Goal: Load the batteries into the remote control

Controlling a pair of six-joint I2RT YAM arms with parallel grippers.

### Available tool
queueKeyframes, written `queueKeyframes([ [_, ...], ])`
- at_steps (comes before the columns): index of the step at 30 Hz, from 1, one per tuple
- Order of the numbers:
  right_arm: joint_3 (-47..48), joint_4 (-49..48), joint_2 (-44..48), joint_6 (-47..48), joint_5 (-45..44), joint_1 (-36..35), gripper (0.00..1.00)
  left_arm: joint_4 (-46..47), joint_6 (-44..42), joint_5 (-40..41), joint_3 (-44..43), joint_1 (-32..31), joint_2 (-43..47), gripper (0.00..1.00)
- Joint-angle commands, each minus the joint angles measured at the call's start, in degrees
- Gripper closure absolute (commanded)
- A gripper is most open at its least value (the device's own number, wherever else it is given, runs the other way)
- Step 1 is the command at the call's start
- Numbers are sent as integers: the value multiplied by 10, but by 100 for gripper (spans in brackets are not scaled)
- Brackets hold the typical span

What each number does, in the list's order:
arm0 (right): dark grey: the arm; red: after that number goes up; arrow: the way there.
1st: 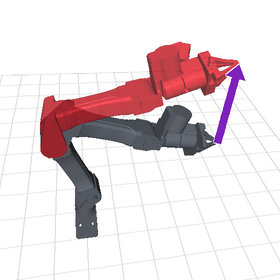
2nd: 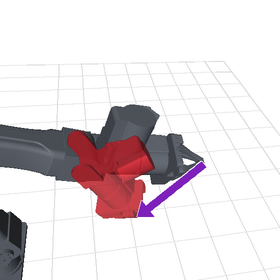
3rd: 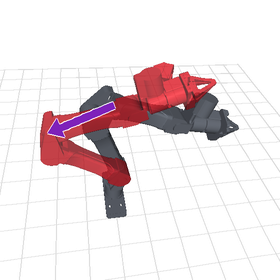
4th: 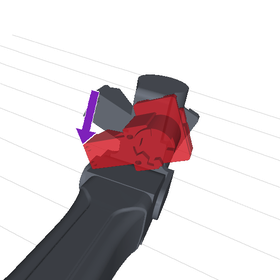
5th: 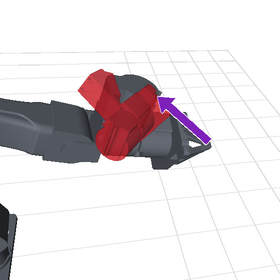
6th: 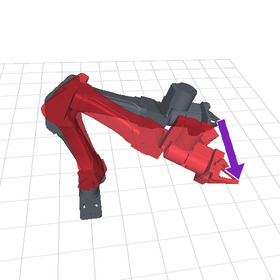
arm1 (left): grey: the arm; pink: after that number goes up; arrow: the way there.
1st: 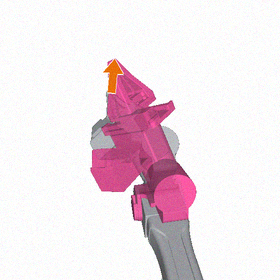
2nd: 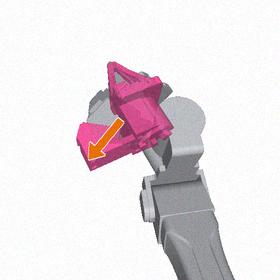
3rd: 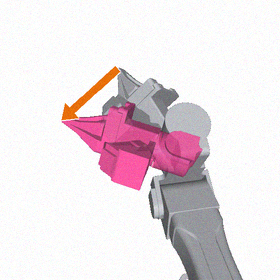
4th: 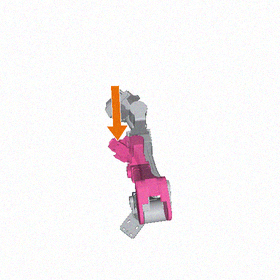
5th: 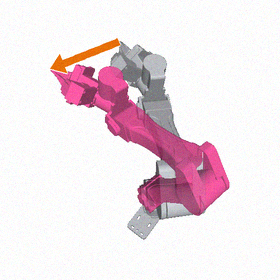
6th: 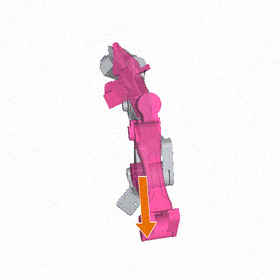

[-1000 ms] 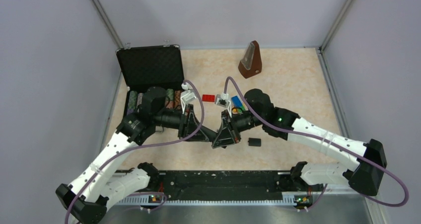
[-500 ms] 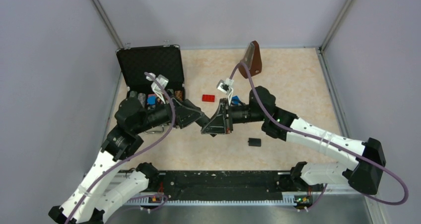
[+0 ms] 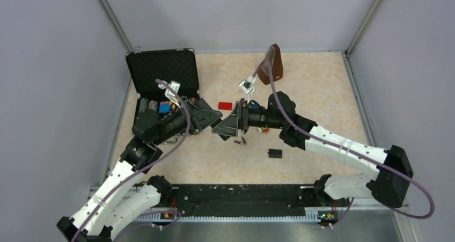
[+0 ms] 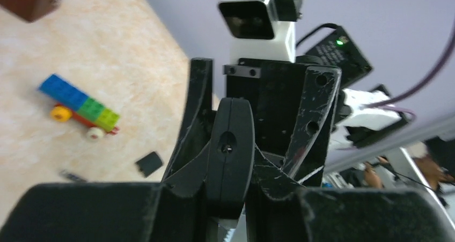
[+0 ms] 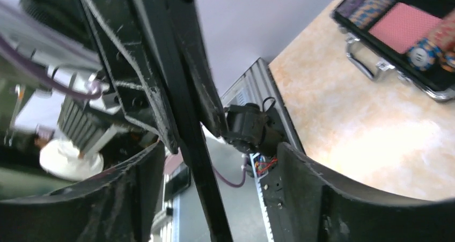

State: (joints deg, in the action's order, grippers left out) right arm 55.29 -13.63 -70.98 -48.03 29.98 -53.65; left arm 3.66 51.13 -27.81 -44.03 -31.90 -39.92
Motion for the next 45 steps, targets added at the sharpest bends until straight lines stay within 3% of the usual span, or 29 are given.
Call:
queueKeyframes([
  [1,-39,37,47,-19,-81,35,20,-118,-84,138,-28,-1,19,100],
  [6,-68,155,82,21,-158,64,25,-244,-125,310,-37,-1,25,100],
  [10,-37,280,25,80,-247,61,55,-303,-133,389,-37,-1,30,100],
  [12,-22,313,-14,105,-292,53,63,-318,-132,411,-37,-1,32,100],
  [18,59,389,-148,178,-409,32,64,-391,-82,503,-43,-1,34,100],
  [23,114,429,-241,214,-444,12,65,-404,-70,508,-28,-1,37,100],
  [28,126,427,-277,223,-446,2,66,-393,-69,499,-18,0,39,100],
  [33,141,431,-301,217,-447,0,81,-399,-64,498,-18,0,35,100],
  [45,147,414,-340,217,-430,-3,78,-405,-67,496,-17,0,42,100],
])
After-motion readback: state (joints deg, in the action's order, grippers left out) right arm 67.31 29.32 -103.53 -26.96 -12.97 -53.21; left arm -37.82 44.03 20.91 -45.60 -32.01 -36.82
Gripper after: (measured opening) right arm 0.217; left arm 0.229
